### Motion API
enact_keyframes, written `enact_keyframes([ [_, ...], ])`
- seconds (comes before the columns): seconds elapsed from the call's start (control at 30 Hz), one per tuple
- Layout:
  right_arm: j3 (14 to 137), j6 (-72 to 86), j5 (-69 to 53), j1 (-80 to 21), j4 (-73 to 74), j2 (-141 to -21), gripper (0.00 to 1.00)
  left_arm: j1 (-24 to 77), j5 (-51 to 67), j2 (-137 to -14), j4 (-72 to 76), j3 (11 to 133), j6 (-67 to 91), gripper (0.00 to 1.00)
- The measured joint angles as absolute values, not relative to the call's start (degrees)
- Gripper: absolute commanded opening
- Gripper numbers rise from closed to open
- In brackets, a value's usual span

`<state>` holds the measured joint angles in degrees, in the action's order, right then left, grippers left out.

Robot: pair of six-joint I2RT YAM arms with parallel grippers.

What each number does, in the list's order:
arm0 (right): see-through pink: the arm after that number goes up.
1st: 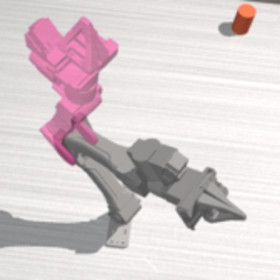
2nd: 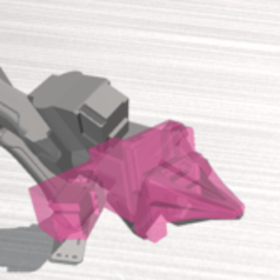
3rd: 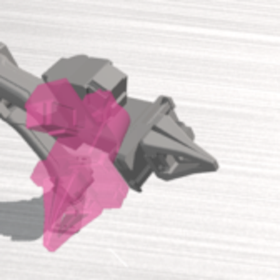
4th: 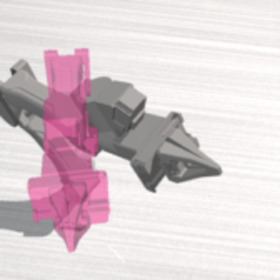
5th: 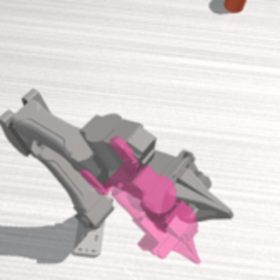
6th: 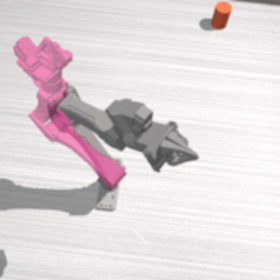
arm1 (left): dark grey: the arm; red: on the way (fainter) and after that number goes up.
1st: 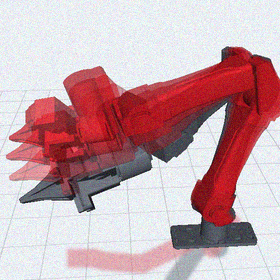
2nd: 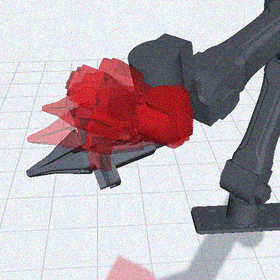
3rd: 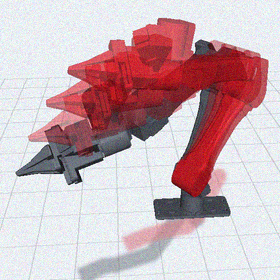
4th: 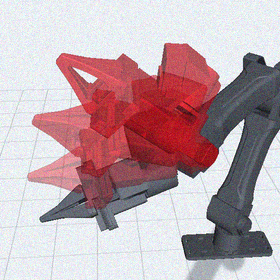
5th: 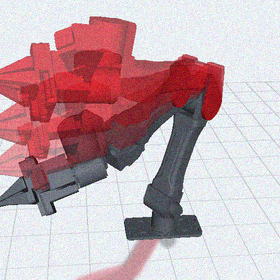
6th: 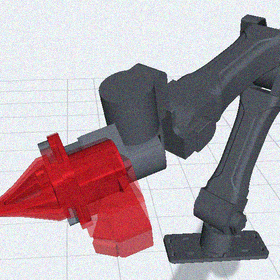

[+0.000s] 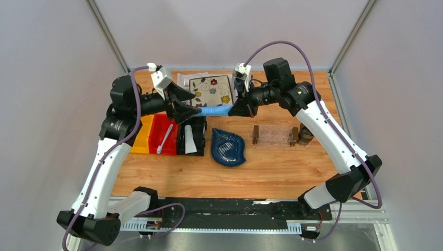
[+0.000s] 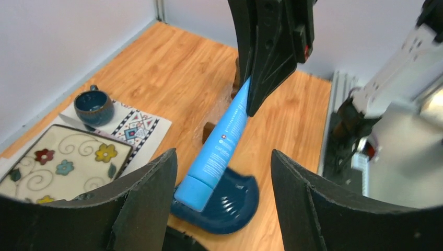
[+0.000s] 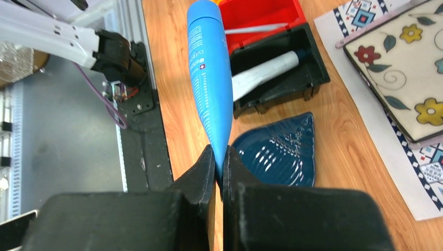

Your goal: Prepare toiletry sets of a toothbrush and toothpaste on the tray

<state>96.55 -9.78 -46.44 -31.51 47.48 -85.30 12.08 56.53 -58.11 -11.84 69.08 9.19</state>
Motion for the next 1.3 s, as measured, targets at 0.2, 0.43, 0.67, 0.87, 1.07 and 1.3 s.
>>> enact_keyframes([
  [0.2, 97.7, -15.7, -39.9, -35.2, 54.7, -85.6, 0.00, 18.1, 53.2, -61.0, -32.2, 74.4, -11.5, 0.74],
  [0.43, 97.3, -19.4, -34.4, -39.8, 57.6, -85.6, 0.00, 23.1, 47.7, -61.1, -41.9, 74.4, -24.8, 0.75],
  [0.67, 94.9, -20.8, -31.2, -43.5, 58.1, -85.2, 0.00, 27.0, 43.5, -62.1, -45.3, 72.4, -32.6, 0.76],
  [0.87, 94.5, -21.1, -29.3, -44.5, 58.2, -84.7, 0.00, 28.4, 42.1, -63.7, -47.3, 70.7, -35.7, 0.77],
  [1.07, 94.0, -21.1, -28.7, -44.6, 57.9, -84.2, 0.00, 29.7, 41.4, -64.9, -47.3, 69.3, -36.4, 0.77],
  [1.3, 93.6, -21.0, -28.6, -44.6, 57.8, -84.1, 0.00, 30.7, 40.4, -66.3, -45.0, 67.3, -36.3, 0.71],
])
